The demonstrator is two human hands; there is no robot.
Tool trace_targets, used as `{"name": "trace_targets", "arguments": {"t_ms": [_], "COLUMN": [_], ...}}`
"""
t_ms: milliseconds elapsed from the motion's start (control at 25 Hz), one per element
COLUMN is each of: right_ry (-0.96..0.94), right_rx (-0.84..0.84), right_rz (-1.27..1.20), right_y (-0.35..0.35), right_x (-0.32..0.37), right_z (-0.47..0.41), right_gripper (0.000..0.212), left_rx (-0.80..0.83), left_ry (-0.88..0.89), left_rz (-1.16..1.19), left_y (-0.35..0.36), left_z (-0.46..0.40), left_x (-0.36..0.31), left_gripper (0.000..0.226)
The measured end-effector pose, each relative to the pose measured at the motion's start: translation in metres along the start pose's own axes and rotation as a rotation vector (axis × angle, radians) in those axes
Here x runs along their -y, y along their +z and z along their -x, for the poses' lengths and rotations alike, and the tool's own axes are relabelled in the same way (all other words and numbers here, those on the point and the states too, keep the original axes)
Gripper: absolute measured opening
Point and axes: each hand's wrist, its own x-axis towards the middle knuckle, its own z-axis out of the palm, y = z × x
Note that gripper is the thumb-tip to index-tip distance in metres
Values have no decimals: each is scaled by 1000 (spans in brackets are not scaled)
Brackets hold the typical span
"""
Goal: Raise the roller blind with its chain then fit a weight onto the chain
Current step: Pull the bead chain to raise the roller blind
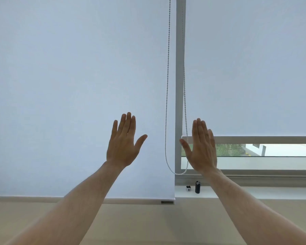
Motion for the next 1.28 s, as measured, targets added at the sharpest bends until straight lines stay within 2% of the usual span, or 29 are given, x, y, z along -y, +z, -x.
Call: {"name": "trace_targets", "arguments": {"t_ms": [240,400,520,680,840,1040,1200,1280], "right_ry": [102,179,221,228,199,163,104,98], "right_rx": [4,-15,9,22,26,-35,-56,-43], "right_rz": [-33,-219,-404,-494,-546,-541,-536,-572], "right_y": [12,19,23,25,26,28,30,31], "right_x": [8,12,17,24,29,31,33,31], "right_z": [13,8,9,16,26,40,46,48], "right_gripper": [70,34,20,18,18,21,22,22], "left_rx": [53,98,146,179,163,91,66,66], "left_ry": [4,34,69,-26,-119,-217,-275,-280], "left_rz": [-12,76,232,503,742,899,1030,1049], "left_y": [18,22,25,25,21,18,17,17], "left_z": [19,21,16,6,-9,-20,-24,-23], "left_x": [-5,-13,-28,-56,-85,-108,-114,-113], "left_gripper": [78,75,65,44,38,32,11,13]}}
